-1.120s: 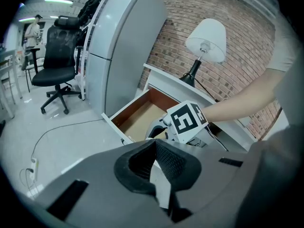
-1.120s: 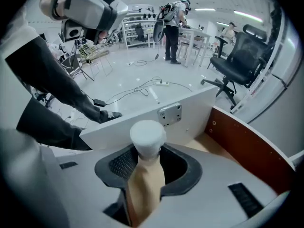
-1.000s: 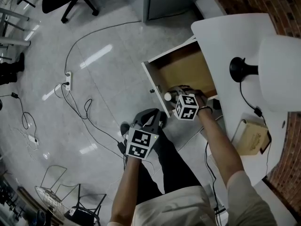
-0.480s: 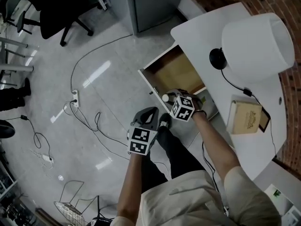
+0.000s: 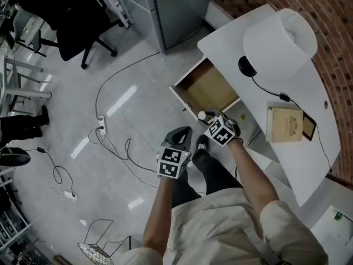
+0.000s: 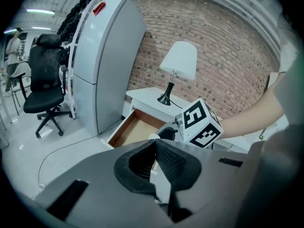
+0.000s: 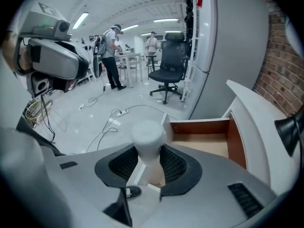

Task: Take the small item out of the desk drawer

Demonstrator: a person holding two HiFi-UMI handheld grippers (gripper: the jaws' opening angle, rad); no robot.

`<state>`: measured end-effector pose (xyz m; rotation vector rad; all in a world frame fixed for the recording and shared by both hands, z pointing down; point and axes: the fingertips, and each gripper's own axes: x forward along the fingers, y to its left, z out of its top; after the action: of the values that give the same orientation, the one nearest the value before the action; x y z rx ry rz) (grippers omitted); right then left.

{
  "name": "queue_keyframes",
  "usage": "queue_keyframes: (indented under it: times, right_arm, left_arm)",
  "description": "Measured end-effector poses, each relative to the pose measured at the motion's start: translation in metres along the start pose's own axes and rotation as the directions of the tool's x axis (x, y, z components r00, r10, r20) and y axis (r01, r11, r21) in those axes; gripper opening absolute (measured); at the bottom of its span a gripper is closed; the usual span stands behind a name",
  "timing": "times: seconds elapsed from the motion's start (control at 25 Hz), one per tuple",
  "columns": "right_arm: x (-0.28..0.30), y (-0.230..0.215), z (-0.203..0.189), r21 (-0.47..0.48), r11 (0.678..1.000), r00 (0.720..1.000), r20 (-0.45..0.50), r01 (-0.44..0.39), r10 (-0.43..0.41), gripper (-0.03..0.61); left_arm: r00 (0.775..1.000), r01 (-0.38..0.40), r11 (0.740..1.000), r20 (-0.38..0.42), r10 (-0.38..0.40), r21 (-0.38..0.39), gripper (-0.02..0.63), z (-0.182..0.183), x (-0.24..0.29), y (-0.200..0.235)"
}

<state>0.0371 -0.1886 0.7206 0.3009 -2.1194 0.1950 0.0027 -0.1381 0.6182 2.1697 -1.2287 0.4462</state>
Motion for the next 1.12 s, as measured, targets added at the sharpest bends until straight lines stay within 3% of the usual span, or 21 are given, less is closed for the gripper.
queue_keyframes:
  times: [0.24,0.64,1.12]
  right_arm:
    - [-0.034,0.014,0.024,0.203,0.977,0.99,0.109,0.065,-0.088,0.166]
    - [-0.098,0.047,0.053,0.33,0.932,0.957,0.189,0.148,-0.219,0.166]
    - [-0.165,0.079,0.076,0.456,0.871,0.912,0.255,0.181,-0.323,0.166]
  left_arm:
    - [1.0,0.001,1.0,0.023,-0.001,0.014,0.017,0.006,-0.033,-0.014]
    - [0.998,-0.011,1.0,0.058,0.01,0.015,0.017,0.021,-0.085,-0.031]
    - [0.999,0.048,0.987,0.015,-0.051,0.153,0.017,0.04,-0.112,-0.048]
